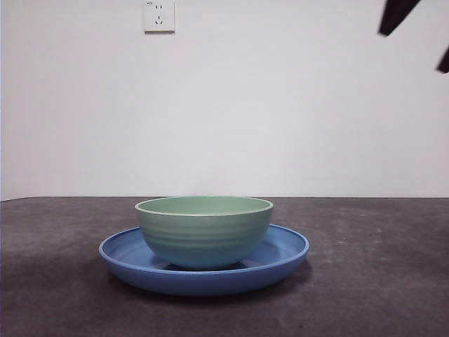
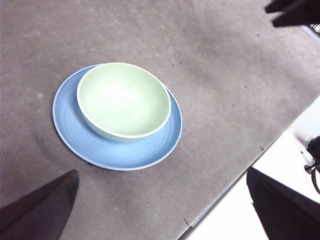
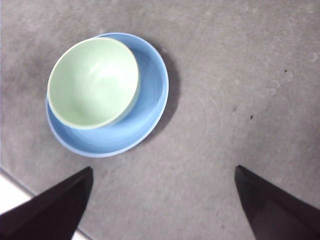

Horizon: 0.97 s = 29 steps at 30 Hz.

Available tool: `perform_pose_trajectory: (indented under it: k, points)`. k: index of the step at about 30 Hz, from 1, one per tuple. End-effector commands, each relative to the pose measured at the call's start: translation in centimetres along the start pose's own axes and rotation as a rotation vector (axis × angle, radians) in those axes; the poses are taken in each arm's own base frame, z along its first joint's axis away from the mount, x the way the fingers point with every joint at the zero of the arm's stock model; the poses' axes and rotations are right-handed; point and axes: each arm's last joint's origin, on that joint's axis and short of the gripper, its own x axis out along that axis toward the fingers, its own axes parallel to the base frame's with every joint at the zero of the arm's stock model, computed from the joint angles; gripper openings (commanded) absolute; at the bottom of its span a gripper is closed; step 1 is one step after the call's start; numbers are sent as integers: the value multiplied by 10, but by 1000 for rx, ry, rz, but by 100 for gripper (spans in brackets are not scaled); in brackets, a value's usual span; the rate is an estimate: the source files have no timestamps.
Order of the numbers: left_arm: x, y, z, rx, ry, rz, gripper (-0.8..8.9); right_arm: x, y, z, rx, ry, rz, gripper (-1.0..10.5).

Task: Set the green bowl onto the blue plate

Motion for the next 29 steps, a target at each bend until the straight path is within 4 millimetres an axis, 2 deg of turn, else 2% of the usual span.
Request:
perform_pose_trajectory:
  k: [1,5,10,17,27,28,29]
  points:
    - [0,-1,2,11,-13,-8,594,-4,1,-17,-22,-19,11,540]
    - [-1,-2,3,12,-20,-10,594,-7,-1,-48,-34,-53,35,549]
    - [-1,-2,3,12,-20,-10,594,-9,1,-71,-67,-150,177,548]
    - [-1,-2,3,13,-21,-10,594,-23,4,-77,-89,-251,186,548]
    - [-1,-1,3,17,-19,-9,592,-23,4,-77,-92,-256,187,548]
    - [-1,-1,3,23,-19,-9,584,-23,4,-77,-91,-256,187,538]
    - [-1,-1,3,34,-18,-9,535,-23,4,-77,-91,-256,187,470]
